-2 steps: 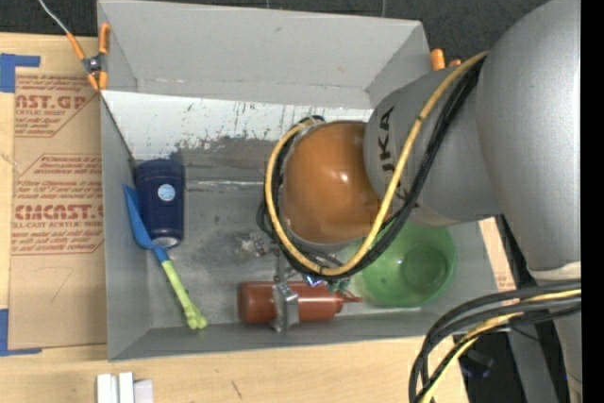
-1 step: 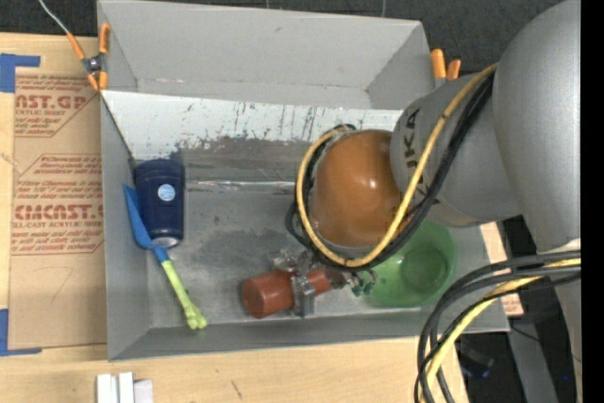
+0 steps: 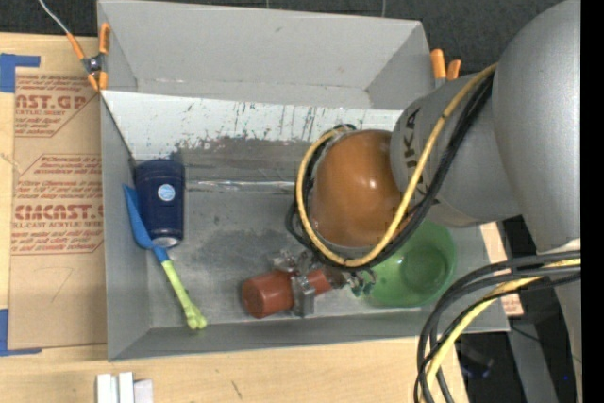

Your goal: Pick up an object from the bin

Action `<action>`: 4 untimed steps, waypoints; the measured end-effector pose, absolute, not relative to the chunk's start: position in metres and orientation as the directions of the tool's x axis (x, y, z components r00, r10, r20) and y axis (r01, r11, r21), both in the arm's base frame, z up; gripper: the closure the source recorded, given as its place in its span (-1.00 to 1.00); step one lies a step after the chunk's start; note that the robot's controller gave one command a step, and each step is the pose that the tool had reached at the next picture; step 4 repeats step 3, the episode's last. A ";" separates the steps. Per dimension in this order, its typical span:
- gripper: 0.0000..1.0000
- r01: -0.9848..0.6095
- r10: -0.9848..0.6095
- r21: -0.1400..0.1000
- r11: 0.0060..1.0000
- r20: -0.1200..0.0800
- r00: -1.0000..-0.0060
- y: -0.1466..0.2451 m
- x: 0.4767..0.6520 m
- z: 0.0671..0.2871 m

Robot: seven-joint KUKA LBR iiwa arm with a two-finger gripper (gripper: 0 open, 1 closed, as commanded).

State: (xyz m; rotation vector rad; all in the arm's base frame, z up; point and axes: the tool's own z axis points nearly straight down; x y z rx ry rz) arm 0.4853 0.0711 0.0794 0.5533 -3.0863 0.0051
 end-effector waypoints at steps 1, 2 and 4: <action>1.00 -0.375 -0.375 -0.003 0.927 0.004 -0.927 0.054 0.485 0.113; 1.00 -0.398 -0.398 -0.002 0.917 0.001 -0.917 0.084 0.484 0.163; 1.00 -0.398 -0.398 -0.001 0.917 0.003 -0.917 0.083 0.483 0.162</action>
Offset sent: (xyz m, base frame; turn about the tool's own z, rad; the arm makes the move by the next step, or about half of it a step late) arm -0.0027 0.0111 0.0812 -0.0530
